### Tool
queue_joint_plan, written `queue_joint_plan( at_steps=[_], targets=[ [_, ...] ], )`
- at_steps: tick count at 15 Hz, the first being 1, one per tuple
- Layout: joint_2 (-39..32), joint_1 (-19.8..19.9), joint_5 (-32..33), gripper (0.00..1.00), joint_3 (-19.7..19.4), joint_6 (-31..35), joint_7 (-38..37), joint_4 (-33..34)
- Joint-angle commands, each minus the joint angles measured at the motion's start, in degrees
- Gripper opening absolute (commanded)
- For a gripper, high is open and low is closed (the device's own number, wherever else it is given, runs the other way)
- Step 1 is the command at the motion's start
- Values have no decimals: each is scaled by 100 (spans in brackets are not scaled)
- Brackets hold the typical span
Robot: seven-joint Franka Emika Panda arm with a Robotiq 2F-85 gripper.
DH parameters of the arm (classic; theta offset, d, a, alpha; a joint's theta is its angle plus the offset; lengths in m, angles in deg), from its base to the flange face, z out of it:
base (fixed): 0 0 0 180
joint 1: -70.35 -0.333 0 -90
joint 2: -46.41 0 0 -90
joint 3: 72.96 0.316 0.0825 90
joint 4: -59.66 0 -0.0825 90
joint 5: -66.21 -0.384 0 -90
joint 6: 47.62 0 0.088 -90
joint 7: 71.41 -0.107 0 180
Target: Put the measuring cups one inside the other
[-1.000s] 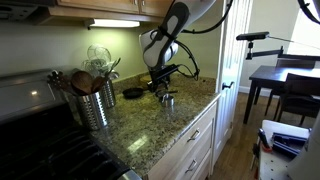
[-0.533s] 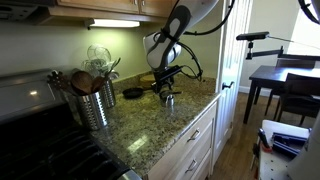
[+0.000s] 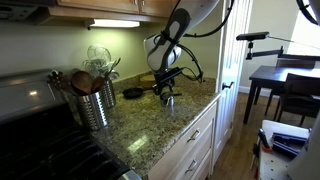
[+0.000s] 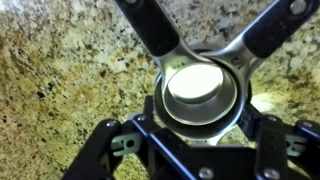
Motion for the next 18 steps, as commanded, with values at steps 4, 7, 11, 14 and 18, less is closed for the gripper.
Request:
queue_joint_plan(
  at_steps=[4,7,11,14,18],
  targets=[
    [57,44,-81,54,119,-156,-72,2],
    [67,44,-100,54,139,-161,-71,-6],
    [74,53,-131,100,150,-169,-61,-11],
    [73,55,-139,100,148,-168,-59,-9],
    [101,38,-135,100,158,-155,-60,-37]
  ],
)
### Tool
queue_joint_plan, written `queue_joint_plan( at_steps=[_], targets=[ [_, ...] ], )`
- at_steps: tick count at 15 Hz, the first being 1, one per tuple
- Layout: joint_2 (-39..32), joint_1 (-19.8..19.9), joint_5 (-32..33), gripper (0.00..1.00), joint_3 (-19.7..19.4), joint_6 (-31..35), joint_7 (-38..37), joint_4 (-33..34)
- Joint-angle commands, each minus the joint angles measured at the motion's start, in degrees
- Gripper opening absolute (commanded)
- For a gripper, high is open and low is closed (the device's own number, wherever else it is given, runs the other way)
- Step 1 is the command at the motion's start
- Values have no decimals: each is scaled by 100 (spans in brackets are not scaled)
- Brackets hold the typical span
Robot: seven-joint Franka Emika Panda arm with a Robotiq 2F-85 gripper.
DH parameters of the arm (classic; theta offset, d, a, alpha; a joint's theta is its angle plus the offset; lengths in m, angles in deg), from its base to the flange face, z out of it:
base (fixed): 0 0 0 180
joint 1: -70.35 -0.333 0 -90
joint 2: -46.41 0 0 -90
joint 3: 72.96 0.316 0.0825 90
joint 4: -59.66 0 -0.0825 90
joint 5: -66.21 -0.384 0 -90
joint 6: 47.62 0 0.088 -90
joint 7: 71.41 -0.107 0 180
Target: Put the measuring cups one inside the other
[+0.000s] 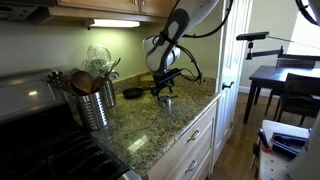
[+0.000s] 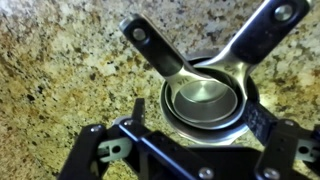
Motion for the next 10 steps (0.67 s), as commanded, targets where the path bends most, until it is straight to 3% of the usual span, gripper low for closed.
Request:
queue_joint_plan(
  at_steps=[1,10],
  targets=[
    [130,28,-57,100,77,-160,-69,-50],
    [-3,35,31,100,74,-13,-11,14]
  ],
)
